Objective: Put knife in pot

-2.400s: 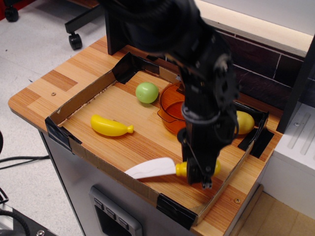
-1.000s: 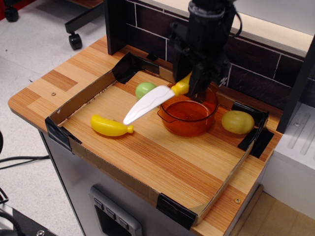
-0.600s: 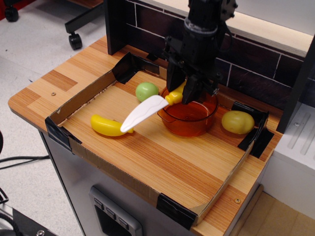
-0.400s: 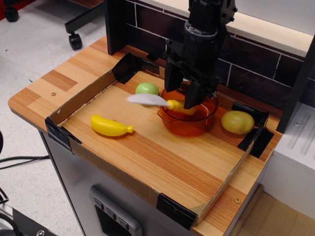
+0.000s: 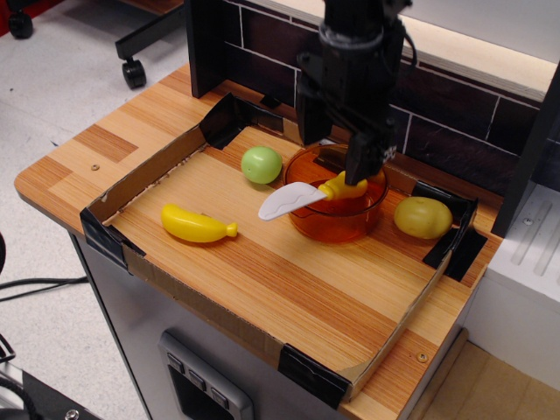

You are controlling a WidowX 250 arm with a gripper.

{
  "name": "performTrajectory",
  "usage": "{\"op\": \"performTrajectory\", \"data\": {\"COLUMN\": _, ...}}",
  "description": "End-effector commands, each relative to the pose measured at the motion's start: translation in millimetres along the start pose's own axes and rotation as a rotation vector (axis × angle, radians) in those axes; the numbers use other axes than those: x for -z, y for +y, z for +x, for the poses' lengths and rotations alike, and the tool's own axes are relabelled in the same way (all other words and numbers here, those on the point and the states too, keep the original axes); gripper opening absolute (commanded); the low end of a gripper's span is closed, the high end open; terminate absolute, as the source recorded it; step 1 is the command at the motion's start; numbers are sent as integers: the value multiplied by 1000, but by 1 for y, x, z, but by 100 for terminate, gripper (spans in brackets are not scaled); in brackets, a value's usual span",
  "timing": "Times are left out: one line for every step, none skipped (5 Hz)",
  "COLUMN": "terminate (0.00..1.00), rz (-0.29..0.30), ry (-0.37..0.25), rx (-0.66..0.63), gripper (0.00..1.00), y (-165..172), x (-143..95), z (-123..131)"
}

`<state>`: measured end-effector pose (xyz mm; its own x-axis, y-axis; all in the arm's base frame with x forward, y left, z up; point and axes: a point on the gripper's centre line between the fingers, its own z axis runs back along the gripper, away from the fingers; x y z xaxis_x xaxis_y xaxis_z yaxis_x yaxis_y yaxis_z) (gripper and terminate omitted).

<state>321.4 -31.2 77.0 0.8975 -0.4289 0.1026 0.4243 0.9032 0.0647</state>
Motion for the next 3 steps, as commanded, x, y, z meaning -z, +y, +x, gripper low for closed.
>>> {"op": "performTrajectory", "data": {"terminate": 0, "rz": -3, "ry": -111, "rx": 77, "gripper": 100, "y": -2, "x": -40, "z": -25}}
{"op": "performTrajectory", "data": {"terminate": 0, "rz": -3, "ry": -111, "rx": 77, "gripper": 100, "y": -2, "x": -40, "z": -25}}
{"op": "performTrajectory", "data": {"terminate": 100, "rz": -3, "ry": -111, "rx": 77, "gripper": 100, "y": -2, "x": -40, "z": -25}}
